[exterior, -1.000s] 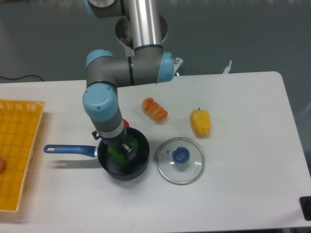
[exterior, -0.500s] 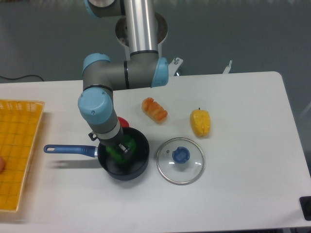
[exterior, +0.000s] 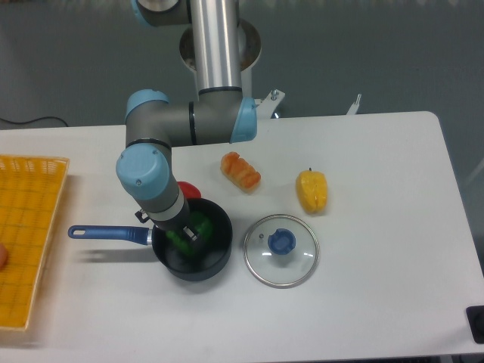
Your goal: Place the green chilies in the pot
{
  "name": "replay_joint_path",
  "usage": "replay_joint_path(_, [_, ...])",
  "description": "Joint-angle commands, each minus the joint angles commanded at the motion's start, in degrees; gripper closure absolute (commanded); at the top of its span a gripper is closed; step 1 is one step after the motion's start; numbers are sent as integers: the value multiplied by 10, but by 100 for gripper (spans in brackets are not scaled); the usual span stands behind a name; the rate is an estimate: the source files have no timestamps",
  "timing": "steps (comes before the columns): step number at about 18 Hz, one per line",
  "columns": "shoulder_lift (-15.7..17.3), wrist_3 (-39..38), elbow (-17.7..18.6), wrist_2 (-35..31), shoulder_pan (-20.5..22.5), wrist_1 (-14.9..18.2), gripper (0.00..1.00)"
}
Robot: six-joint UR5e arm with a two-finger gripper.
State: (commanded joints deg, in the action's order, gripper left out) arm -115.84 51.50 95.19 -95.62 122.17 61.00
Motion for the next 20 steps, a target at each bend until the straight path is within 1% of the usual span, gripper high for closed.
replay_joint_path(1, [-1,0,-1,0,-1,0,35])
replay_joint_path(2, [-2,0,-1,0,-1,0,20])
replay_joint_path(3, [-2,0,-1,-1,-1,-1,15])
replay_joint_path(4, [-1,1,-1,-1,-1,-2,15])
replay_joint_path(5, [0,0,-2,-1,-1,-3,12])
replay_joint_path(6, [0,1,-2,-1,-1,-3,2])
replay_joint_path(7, [-1,1,-2,-5,-1,-2,0])
replay_joint_path(9, [0,2,-1,-41,-2,-2,0])
replay_joint_path(10, [-1,2,-2,-46,-2,-2,0])
replay_joint_path(13, [3,1,-20,-44,1,-2,0])
replay_joint_path(16, [4,-2,-50,-45,3,-4,0])
replay_joint_path(20, [8,2,-62,-39,16,-9,0])
